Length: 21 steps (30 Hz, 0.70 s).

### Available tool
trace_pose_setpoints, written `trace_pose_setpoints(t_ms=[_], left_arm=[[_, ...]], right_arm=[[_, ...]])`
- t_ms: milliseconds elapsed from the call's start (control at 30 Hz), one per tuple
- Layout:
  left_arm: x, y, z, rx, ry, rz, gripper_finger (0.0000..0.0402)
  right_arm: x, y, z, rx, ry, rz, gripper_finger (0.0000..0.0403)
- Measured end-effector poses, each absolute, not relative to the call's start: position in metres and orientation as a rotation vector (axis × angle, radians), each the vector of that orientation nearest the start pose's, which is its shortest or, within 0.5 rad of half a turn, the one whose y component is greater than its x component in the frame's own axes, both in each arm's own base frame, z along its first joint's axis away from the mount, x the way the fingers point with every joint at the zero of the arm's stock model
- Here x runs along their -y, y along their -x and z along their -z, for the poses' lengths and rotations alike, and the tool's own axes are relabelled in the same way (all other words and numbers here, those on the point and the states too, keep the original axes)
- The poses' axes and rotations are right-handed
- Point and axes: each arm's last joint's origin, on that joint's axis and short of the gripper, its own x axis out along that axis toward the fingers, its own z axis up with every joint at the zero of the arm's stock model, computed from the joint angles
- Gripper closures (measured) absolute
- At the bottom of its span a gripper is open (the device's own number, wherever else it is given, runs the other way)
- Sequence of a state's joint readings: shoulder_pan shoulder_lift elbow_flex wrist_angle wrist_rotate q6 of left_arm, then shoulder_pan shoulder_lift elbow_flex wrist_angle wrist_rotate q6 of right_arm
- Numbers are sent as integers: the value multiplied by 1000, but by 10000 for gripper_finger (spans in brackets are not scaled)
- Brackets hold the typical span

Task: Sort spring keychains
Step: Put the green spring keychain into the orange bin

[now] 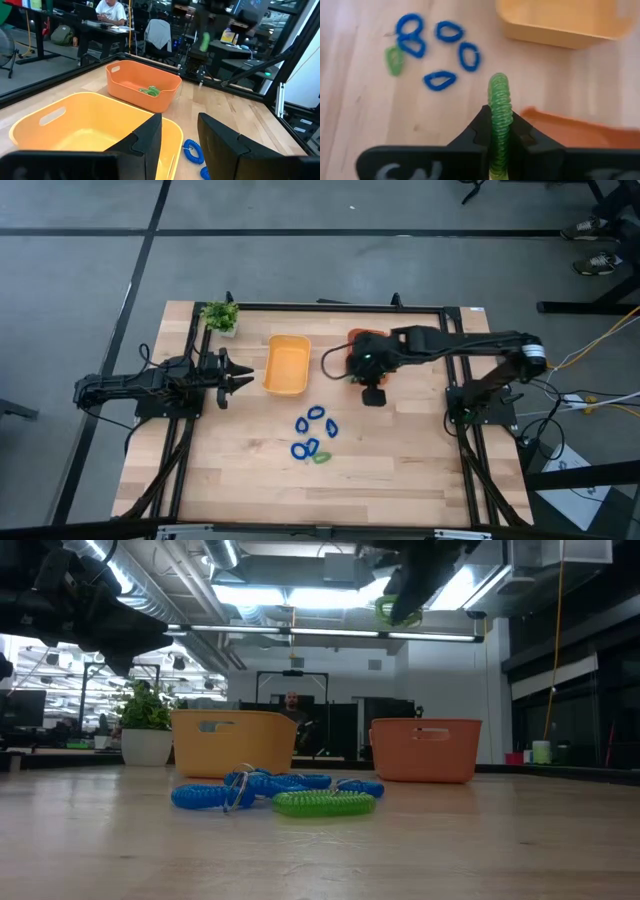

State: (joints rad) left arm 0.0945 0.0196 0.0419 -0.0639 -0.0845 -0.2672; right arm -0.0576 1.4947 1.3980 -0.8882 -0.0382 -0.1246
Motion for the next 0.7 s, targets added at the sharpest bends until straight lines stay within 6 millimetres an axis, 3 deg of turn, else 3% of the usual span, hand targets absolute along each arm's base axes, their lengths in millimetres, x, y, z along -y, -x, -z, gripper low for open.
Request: trace_pose_setpoints(t_ms=[267,433,700], left_arm=[[-12,-95,-170,-17,267,-184,279],[-12,-95,-170,-17,267,-184,279],[-12,-95,-170,-17,267,-184,279]], right_arm=[[32,-288,-312,-984,-83,219,378],[44,-287,-306,-931,-228,514,377],[57,-274,-301,-908,-444,838,379]])
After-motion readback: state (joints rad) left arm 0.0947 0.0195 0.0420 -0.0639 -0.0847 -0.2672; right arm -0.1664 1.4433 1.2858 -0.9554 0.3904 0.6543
